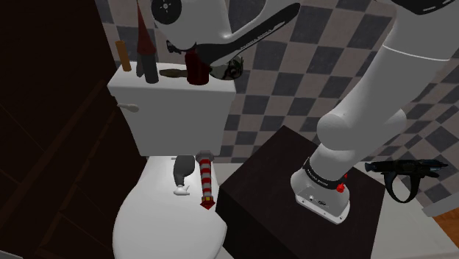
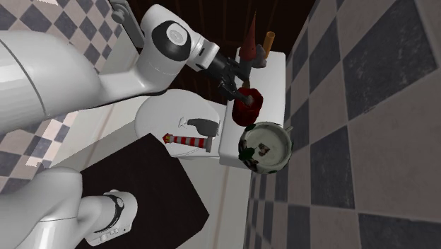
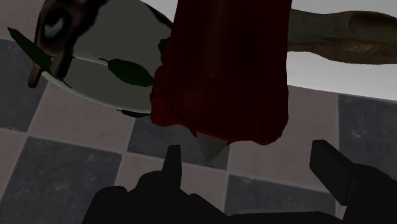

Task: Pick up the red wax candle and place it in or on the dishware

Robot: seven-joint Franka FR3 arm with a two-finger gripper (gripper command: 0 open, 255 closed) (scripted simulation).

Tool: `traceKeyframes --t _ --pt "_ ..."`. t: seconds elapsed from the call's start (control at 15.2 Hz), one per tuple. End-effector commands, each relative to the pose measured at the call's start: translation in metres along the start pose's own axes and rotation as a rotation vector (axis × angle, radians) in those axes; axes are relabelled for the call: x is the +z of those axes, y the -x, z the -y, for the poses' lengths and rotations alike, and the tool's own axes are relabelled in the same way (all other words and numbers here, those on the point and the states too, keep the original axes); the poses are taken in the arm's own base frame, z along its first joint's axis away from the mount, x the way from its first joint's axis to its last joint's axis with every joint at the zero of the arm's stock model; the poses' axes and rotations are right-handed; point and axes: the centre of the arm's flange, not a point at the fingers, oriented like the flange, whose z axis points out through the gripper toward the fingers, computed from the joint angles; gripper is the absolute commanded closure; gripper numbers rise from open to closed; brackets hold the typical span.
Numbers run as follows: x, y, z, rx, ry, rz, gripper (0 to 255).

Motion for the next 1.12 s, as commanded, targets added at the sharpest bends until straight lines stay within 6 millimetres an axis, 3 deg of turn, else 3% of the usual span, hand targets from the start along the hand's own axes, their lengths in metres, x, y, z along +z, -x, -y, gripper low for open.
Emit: traceKeyframes --t 0.0,0.59,0.66,1.06 --pt "0.0098 -0.0006 0.0007 0.000 0.000 -0.001 0" --pt "0.0128 -0.0006 0.0007 0.000 0.000 -0.001 0" --pt "0.0128 -0.0006 0.0007 0.000 0.000 -0.001 255" --pt "0.0127 -0.0008 0.0009 0.000 0.000 -0.001 255"
